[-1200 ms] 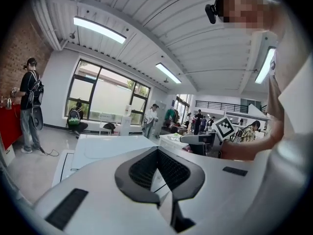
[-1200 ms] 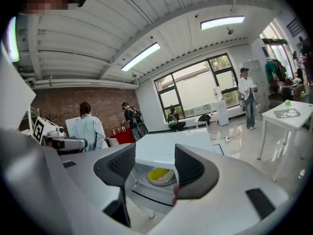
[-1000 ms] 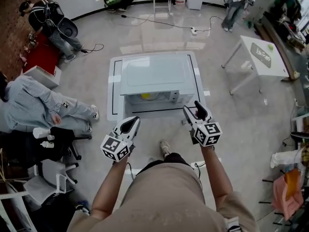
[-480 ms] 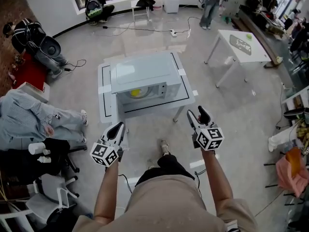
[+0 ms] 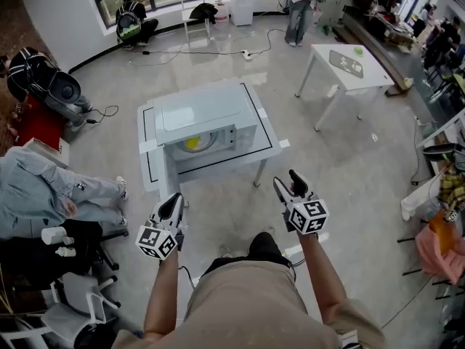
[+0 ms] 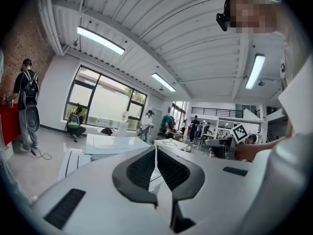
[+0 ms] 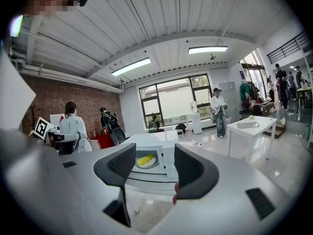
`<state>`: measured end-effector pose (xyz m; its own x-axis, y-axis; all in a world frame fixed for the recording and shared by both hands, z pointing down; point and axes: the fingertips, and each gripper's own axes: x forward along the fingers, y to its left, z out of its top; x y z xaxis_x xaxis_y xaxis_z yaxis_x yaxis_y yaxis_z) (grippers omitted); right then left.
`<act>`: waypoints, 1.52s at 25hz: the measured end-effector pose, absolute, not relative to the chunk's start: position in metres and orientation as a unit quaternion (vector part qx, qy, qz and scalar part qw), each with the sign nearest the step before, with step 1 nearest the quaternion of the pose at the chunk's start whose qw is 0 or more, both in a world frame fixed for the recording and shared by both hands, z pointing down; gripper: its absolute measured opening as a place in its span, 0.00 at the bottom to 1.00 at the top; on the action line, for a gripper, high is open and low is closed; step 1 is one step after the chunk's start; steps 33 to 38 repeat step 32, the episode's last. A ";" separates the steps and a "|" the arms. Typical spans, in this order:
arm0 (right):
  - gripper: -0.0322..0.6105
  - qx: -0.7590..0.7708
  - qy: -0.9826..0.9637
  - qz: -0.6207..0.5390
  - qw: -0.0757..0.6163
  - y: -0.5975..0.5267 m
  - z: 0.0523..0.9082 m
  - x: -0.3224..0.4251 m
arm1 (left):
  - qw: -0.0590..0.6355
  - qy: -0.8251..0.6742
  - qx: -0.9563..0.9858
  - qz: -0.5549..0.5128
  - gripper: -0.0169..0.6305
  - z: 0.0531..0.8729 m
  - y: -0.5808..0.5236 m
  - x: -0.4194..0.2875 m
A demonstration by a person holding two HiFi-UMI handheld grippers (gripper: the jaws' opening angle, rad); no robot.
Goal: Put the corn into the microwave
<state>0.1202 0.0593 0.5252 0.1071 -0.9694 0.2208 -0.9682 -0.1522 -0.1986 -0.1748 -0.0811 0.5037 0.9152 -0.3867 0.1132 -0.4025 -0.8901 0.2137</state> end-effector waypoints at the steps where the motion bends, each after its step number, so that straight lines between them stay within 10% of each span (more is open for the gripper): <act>1: 0.45 -0.742 0.652 -0.154 -0.003 0.062 0.529 0.120 | 0.125 -0.204 0.970 0.033 0.03 0.505 -0.079 -0.175; 38: 0.22 -0.724 0.668 -0.167 -0.043 0.075 0.551 0.073 | 0.137 -0.183 0.972 0.055 0.03 0.516 -0.060 -0.190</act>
